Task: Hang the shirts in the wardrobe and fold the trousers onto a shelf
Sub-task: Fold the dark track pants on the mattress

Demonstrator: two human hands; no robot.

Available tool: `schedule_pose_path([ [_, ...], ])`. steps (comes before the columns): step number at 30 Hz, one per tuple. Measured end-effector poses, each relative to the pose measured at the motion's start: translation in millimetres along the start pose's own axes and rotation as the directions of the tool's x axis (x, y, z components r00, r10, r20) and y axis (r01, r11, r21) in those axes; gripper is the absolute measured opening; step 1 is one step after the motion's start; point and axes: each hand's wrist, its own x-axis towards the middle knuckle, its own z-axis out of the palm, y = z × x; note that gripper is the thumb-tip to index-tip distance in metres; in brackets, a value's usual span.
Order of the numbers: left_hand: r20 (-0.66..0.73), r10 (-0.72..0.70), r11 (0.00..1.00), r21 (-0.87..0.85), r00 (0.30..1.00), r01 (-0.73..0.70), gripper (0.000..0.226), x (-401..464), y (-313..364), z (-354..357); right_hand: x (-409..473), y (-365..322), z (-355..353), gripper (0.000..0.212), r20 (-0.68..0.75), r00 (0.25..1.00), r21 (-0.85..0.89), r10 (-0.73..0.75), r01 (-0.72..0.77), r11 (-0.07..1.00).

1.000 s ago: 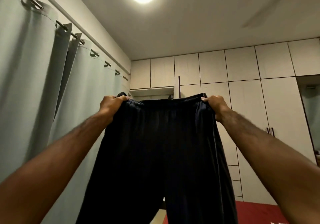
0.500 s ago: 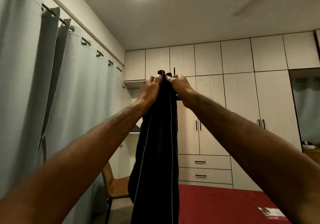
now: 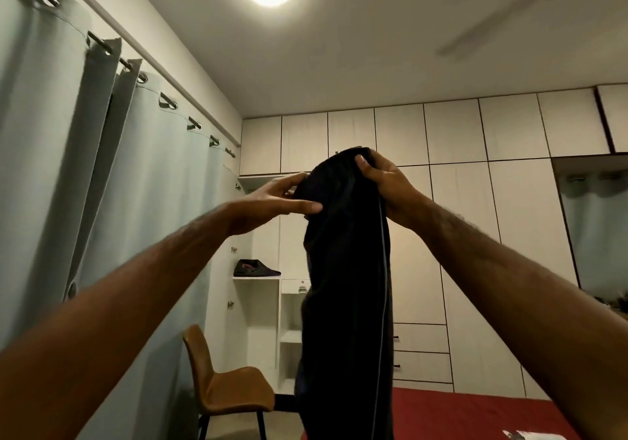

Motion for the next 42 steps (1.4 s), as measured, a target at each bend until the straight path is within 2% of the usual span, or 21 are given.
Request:
schedule_pose_path([
  [3,0.067,-0.019,0.999,-0.038,0.998,0.022,0.054,3,11,3,-6,-9,-1,0.037,0.029,0.999,0.056,0.018,-0.019,0.998],
  [6,0.14,-0.042,0.998,-0.044,0.989,0.049,0.039,5,22,7,-12,-15,-2,0.039,0.066,0.996,0.063,0.065,-0.07,0.996],
  [7,0.16,-0.066,0.998,0.023,0.985,0.063,0.035,6,25,8,-14,-18,-4,0.04,0.073,0.994,0.028,0.075,-0.078,0.997],
  [9,0.164,-0.089,0.964,0.261,0.982,0.043,0.035,8,33,9,-16,-22,-11,0.041,0.075,0.995,-0.087,0.073,-0.066,0.994],
  [11,0.104,-0.079,0.941,0.335,0.991,0.04,0.045,9,42,0,-17,-27,-20,0.043,0.041,0.998,-0.207,0.051,-0.041,0.977],
  [13,0.003,-0.038,0.973,0.229,0.999,0.037,0.049,11,55,-14,-18,-33,-22,0.052,-0.013,1.0,-0.295,0.018,-0.021,0.955],
  [15,-0.045,0.015,0.995,0.098,0.999,-0.01,0.031,13,70,-26,-16,-45,-20,0.062,-0.072,0.996,-0.392,-0.051,0.018,0.92],
  [16,-0.07,0.04,0.998,0.044,0.997,-0.037,0.028,15,77,-30,-13,-53,-18,0.061,-0.094,0.991,-0.446,-0.094,0.042,0.894],
  [21,-0.206,0.083,0.99,-0.092,0.975,-0.104,0.045,25,102,-47,-2,-96,-15,0.035,-0.137,0.964,-0.618,-0.23,0.098,0.78],
  [24,-0.355,0.061,0.98,-0.158,0.933,-0.124,0.056,31,106,-46,6,-106,-16,0.034,-0.121,0.939,-0.704,-0.321,0.147,0.695],
  [26,-0.469,0.088,0.975,-0.142,0.879,-0.174,0.054,34,109,-40,8,-111,-19,0.041,-0.085,0.939,-0.683,-0.332,0.188,0.706],
  [30,-0.664,0.157,0.969,-0.041,0.731,-0.245,0.036,41,109,-32,13,-106,-25,0.037,-0.072,0.966,-0.526,-0.248,0.174,0.832],
  [33,-0.772,0.138,0.985,0.039,0.62,-0.17,0.032,49,104,-25,14,-101,-9,0.029,-0.227,0.944,-0.473,-0.241,0.109,0.874],
  [35,-0.808,0.202,0.979,0.185,0.553,-0.087,0.03,53,107,-14,12,-100,6,0.028,-0.358,0.9,-0.478,-0.25,0.054,0.877],
  [37,-0.787,0.357,0.907,0.42,0.503,0.014,0.032,54,112,-9,9,-99,15,0.023,-0.425,0.845,-0.549,-0.325,0.045,0.835],
  [38,-0.753,0.432,0.852,0.521,0.496,0.049,0.034,52,115,-9,6,-98,16,0.02,-0.424,0.824,-0.59,-0.376,0.063,0.805],
  [40,-0.674,0.507,0.756,0.647,0.538,0.098,0.039,46,119,-16,5,-98,11,0.019,-0.4,0.812,-0.629,-0.425,0.094,0.772],
  [42,-0.59,0.542,0.642,0.75,0.599,0.158,0.046,43,121,-24,7,-99,5,0.021,-0.381,0.844,-0.596,-0.378,0.089,0.798],
])
